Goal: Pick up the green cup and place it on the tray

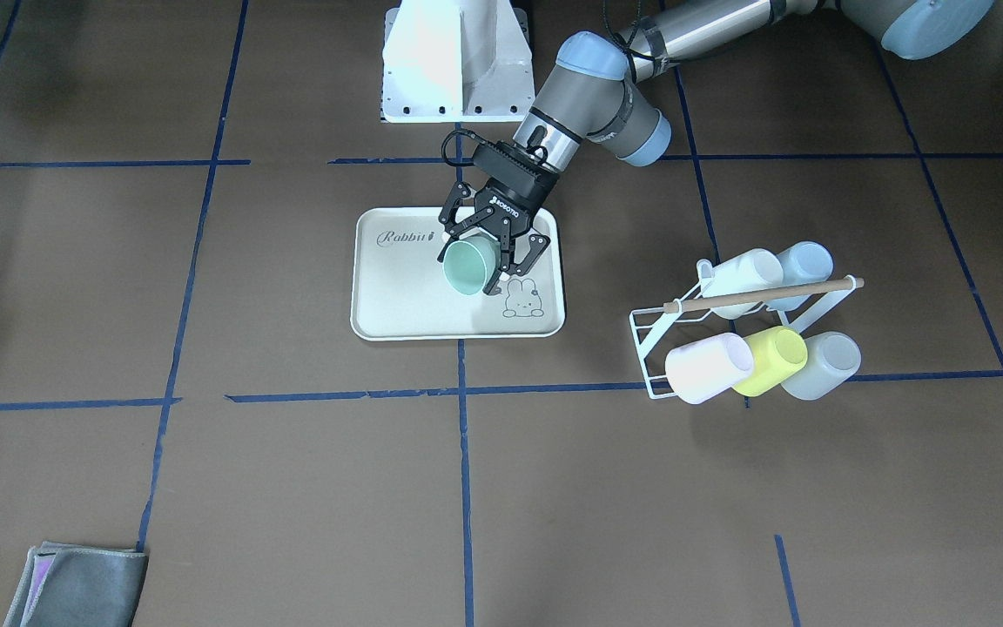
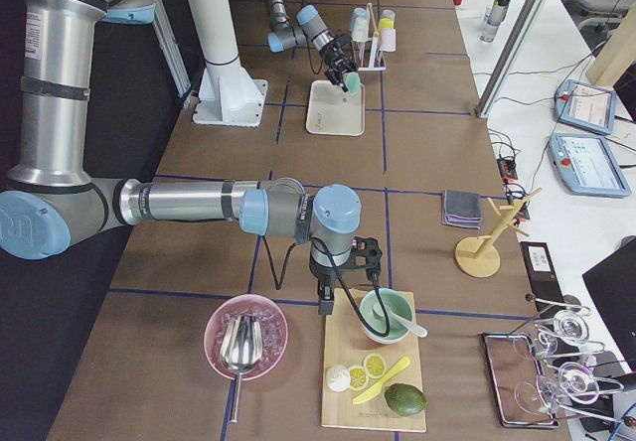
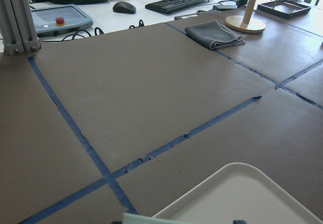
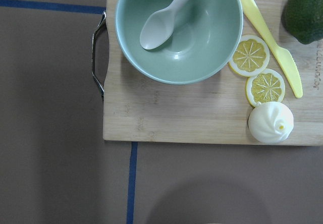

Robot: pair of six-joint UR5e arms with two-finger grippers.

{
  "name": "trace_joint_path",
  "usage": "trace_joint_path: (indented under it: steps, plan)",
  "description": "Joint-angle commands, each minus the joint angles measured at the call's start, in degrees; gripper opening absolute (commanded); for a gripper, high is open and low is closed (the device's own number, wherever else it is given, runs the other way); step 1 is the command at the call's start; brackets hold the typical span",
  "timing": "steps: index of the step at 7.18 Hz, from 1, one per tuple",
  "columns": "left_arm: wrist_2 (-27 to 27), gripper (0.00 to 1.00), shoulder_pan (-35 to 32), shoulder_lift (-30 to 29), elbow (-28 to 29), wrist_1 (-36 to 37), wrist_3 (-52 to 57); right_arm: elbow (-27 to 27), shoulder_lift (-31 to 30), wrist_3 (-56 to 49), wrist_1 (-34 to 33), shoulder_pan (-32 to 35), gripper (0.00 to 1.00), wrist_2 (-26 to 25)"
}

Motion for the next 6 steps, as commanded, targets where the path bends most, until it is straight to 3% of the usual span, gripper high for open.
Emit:
trace_joint_path:
  steps: [1,6]
  plan:
    - [0.1,0.8,0.4,-0.6,0.8,0.0,0.0,-0.1,0.0,0.0,0.0,0.0,1.0,0.0]
    - [0.1,0.81,0.7,-0.8,1.9,-0.1,0.1,-0.2,0.0,0.0,0.0,0.0,1.0,0.0]
